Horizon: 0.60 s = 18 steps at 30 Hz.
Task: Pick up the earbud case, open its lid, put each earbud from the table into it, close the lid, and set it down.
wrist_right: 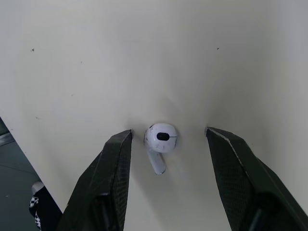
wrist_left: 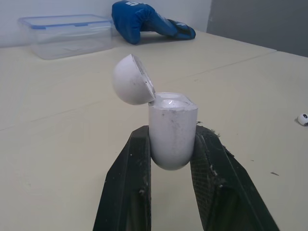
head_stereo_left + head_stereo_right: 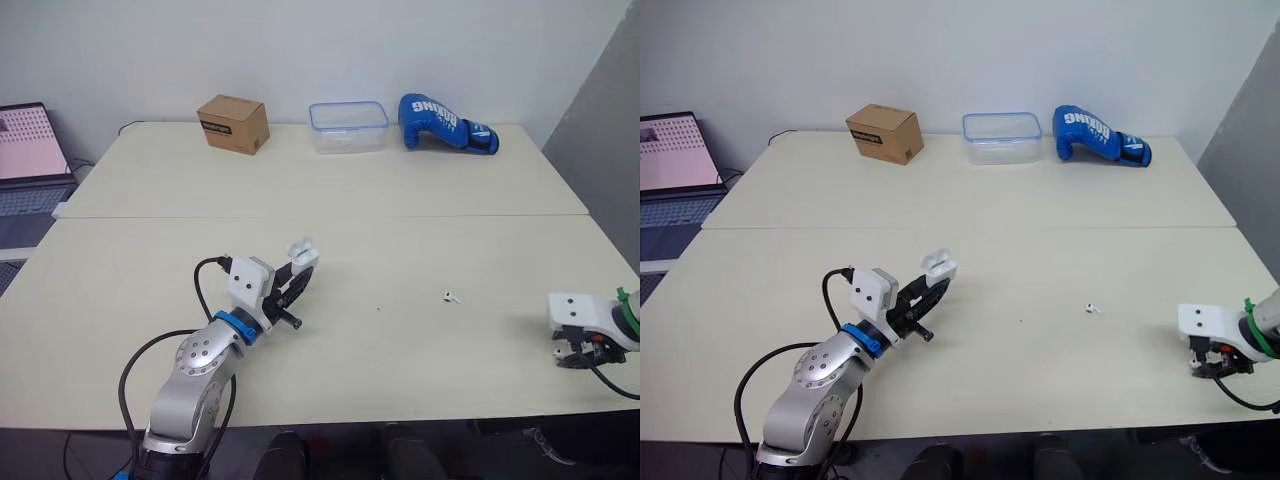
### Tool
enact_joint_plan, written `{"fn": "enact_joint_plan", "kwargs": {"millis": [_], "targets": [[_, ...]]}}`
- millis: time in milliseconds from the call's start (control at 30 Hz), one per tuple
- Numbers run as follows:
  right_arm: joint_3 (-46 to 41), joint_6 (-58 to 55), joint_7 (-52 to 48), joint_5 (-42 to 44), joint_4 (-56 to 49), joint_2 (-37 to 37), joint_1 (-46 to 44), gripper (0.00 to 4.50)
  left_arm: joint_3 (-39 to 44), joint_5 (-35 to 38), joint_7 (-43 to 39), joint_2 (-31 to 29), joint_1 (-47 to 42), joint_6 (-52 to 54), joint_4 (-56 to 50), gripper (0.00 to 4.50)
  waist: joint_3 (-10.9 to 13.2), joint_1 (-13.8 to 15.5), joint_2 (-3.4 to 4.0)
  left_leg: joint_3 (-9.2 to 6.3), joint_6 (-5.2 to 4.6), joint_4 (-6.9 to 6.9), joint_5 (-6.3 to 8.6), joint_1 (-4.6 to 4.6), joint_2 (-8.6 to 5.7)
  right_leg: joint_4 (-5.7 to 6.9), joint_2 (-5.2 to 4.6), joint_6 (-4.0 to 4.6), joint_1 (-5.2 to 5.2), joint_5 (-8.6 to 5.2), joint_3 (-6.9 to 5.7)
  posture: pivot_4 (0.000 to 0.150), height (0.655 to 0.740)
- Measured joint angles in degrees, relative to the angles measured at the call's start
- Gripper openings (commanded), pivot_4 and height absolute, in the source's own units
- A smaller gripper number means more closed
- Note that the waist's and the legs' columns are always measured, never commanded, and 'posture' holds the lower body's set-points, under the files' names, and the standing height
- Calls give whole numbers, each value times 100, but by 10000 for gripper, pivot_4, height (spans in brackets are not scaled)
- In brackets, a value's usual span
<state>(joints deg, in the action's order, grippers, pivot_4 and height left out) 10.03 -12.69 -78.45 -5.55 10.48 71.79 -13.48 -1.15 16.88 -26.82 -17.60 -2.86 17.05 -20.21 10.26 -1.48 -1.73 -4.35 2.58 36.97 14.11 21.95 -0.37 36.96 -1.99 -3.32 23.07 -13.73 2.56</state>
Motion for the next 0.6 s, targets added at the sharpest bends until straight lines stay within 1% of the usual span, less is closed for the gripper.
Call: {"fn": "enact_joint_plan", "kwargs": {"millis": [133,167,267,367,400,600], "targets": [[-176,-6,124,6,-97,-4,213,24924,0,-2,-2,2,-16,-2,0,7391,-1,1,-2,-1,0,0,0,-1,0,0,0,0,-2,0,-1,1500,7400],[-214,3,141,6,-119,-3,261,23313,0,-3,-2,2,-19,-2,0,7391,-2,2,-3,-1,0,0,0,-1,0,0,0,0,-2,0,-1,1500,7400],[-273,78,145,8,-170,-2,401,15559,4,-3,-6,1,-32,-4,2,7391,-12,2,-20,-3,0,0,0,-1,0,-1,0,0,-4,0,-3,1500,7400],[-330,110,154,8,-189,-7,508,5510,9,-5,-7,1,-62,-5,4,7391,-21,3,-34,-3,0,2,0,-7,0,-4,0,0,-14,0,-2,1500,7400],[-334,102,161,2,-185,-32,506,3726,10,-6,-9,1,-93,-5,7,7391,-23,3,-38,-3,0,2,0,-13,0,-6,0,0,-20,0,-3,1500,7400],[-473,95,218,38,-182,-275,486,3775,14,-21,-26,1,-140,-44,67,7391,-28,-28,-64,-7,0,-2,1,-50,6,-9,4,23,-59,-14,-7,1500,7400]]}}
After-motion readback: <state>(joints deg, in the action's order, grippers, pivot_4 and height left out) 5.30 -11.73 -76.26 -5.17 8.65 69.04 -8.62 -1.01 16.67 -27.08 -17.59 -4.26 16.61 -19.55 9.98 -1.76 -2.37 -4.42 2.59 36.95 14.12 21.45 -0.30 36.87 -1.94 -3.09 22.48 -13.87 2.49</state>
